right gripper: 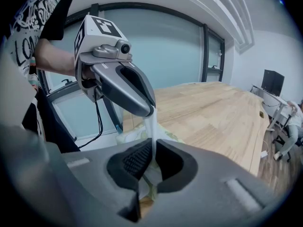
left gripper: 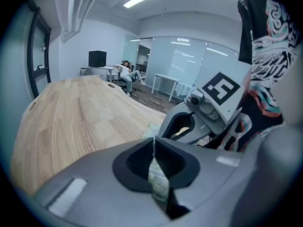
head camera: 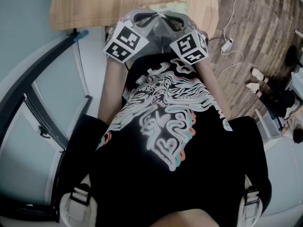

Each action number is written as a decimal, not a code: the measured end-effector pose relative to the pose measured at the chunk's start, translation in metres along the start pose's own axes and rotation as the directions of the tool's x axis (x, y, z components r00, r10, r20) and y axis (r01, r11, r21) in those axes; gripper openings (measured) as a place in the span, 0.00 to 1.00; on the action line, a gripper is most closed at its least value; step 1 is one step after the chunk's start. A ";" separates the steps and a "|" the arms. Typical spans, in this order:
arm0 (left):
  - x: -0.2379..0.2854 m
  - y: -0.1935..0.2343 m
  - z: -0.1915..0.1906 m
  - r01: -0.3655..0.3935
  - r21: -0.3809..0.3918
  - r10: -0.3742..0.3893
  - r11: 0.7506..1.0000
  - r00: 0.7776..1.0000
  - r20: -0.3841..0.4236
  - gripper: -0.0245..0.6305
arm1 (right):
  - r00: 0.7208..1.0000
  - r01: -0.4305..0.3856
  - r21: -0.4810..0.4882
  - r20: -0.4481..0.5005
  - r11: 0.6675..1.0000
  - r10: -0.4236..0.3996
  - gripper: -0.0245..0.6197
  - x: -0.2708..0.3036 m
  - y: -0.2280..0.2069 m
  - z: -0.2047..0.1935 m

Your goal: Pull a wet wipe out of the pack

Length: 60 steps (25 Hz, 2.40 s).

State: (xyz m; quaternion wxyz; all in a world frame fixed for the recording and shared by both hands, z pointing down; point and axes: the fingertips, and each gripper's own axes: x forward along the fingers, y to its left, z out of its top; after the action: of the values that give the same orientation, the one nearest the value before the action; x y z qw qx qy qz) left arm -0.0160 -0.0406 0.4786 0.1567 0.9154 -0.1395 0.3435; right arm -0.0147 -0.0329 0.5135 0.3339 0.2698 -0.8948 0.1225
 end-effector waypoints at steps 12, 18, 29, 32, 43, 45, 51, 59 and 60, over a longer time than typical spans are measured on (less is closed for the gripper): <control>-0.010 -0.001 0.002 -0.021 0.004 0.021 1.000 1.000 0.003 0.03 | 1.000 -0.002 -0.001 -0.005 1.000 0.002 0.07 -0.001 0.001 0.001; -0.012 -0.003 0.003 -0.026 0.004 0.026 1.000 1.000 0.000 0.03 | 1.000 -0.006 -0.002 -0.003 1.000 0.006 0.07 -0.002 0.002 0.001; -0.015 -0.004 0.006 -0.036 0.006 0.036 0.999 0.999 -0.009 0.03 | 1.000 -0.019 0.027 0.016 0.999 0.019 0.07 -0.003 0.001 0.001; -0.015 -0.005 0.005 -0.035 -0.002 0.035 0.999 0.999 -0.012 0.03 | 1.000 -0.029 0.033 0.014 0.999 0.028 0.07 -0.003 0.001 -0.001; -0.023 -0.004 0.006 -0.057 0.000 0.057 0.998 0.998 -0.019 0.03 | 0.999 -0.039 0.024 0.012 0.999 0.039 0.07 -0.003 0.002 0.001; -0.024 -0.004 0.006 -0.058 -0.002 0.058 0.998 0.998 -0.018 0.03 | 0.999 -0.040 0.024 0.010 0.999 0.039 0.07 -0.003 0.002 0.000; -0.027 -0.004 0.004 -0.063 0.000 0.063 0.998 0.998 -0.021 0.03 | 0.999 -0.040 0.025 0.010 0.999 0.040 0.07 -0.003 0.004 -0.001; -0.031 -0.003 0.005 -0.071 0.010 0.071 0.997 0.997 -0.022 0.03 | 0.999 -0.038 0.022 0.014 0.999 0.038 0.07 -0.003 0.005 -0.001; -0.031 -0.004 0.004 -0.072 0.010 0.072 0.997 0.997 -0.022 0.03 | 0.999 -0.038 0.024 0.015 0.999 0.038 0.07 -0.003 0.005 -0.001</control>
State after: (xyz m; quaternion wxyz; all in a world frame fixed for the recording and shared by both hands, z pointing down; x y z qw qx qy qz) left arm -0.0347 -0.0344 0.4537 0.1414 0.9066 -0.1690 0.3599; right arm -0.0151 -0.0273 0.5121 0.3217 0.2578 -0.9006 0.1377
